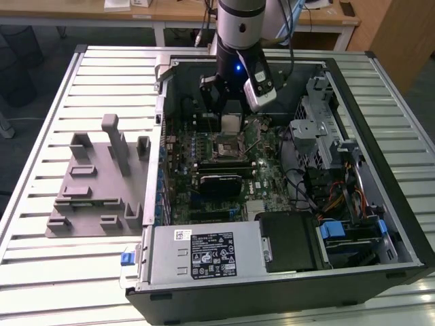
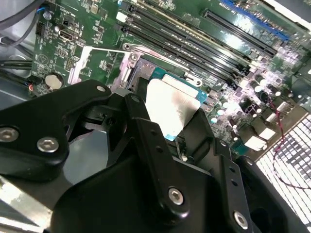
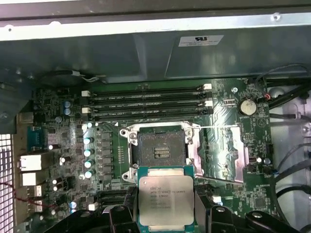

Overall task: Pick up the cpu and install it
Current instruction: 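Pick up the cpu and move it towards the insertion slot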

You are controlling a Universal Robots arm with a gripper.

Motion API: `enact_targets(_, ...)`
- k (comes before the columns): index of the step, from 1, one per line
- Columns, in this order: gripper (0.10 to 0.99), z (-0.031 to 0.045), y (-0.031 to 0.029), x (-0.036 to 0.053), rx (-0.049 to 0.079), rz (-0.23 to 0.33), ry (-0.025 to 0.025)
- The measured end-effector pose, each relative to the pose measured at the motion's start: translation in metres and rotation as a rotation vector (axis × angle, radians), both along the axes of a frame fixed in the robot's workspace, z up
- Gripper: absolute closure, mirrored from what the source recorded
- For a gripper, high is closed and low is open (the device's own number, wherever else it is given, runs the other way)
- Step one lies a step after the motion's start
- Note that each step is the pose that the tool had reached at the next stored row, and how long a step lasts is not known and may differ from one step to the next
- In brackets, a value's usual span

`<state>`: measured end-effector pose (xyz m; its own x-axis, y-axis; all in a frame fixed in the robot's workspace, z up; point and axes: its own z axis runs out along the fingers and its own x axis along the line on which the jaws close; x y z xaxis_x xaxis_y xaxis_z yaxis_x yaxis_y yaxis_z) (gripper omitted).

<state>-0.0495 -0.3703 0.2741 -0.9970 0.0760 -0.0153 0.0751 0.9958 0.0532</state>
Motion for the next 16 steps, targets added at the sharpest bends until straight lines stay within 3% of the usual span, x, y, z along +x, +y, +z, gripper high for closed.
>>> enact_targets(8,0.541,-0.0124,0.0083,0.0000,0.000,0.000,-0.0001)
enact_targets(16,0.541,-0.0244,0.0124,0.0000,0.000,0.001,0.0003)
